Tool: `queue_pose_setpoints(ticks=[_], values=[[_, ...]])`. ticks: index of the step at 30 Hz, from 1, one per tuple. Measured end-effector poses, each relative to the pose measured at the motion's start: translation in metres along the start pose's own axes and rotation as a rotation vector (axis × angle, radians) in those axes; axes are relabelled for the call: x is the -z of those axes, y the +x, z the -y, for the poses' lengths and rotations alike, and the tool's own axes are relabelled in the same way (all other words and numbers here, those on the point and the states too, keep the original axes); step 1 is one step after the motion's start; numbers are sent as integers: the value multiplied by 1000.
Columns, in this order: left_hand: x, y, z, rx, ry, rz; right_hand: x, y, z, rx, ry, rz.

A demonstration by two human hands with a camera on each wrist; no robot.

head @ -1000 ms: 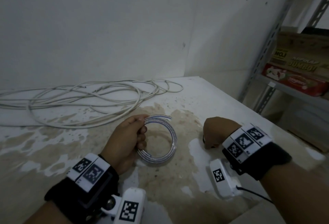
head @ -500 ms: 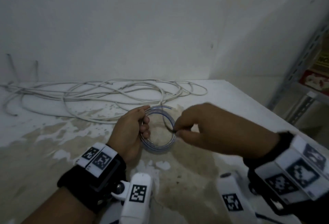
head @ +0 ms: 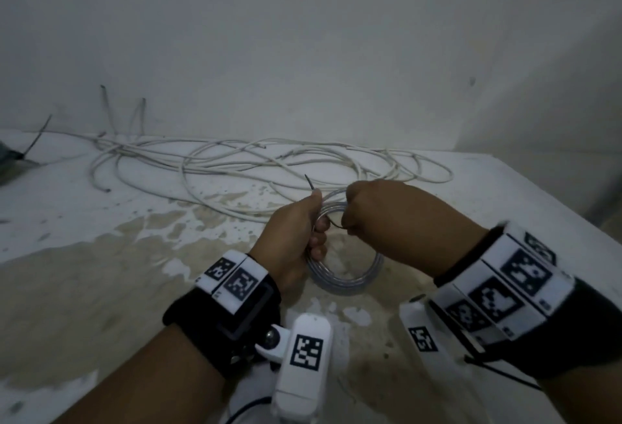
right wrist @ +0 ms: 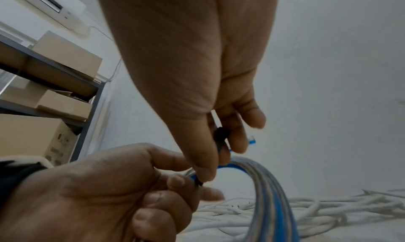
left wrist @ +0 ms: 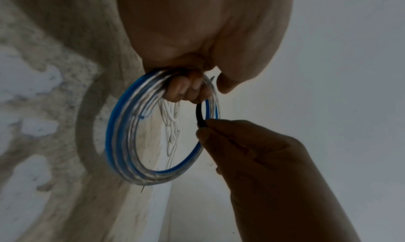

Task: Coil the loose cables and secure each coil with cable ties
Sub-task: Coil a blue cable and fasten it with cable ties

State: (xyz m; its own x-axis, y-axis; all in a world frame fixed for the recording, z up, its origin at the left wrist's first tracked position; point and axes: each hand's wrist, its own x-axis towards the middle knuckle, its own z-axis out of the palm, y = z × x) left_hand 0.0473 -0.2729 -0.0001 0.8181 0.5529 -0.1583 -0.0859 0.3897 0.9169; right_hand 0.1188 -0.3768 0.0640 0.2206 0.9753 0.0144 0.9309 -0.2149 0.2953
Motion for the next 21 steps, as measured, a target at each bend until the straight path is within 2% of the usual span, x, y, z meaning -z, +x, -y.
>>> queue_pose_setpoints(ticks=[2, 5, 8, 12, 15, 21], values=[[2, 0, -1, -29, 33, -5, 1, 5, 1, 0, 88, -30], [6, 1, -3, -86, 14, -35, 3, 9, 0, -47, 341, -188], [8, 2, -6, -118, -20, -63, -2, 11, 3, -196, 642, -375], [9, 3, -10, -79, -102, -110, -18, 17, 10, -403, 985, -527], [10, 3, -10, -75, -57, -132, -23, 18, 14, -401, 1105, -575], [12, 3, -7, -154, 90, -199, -34, 15, 23, -365, 1239, -670]])
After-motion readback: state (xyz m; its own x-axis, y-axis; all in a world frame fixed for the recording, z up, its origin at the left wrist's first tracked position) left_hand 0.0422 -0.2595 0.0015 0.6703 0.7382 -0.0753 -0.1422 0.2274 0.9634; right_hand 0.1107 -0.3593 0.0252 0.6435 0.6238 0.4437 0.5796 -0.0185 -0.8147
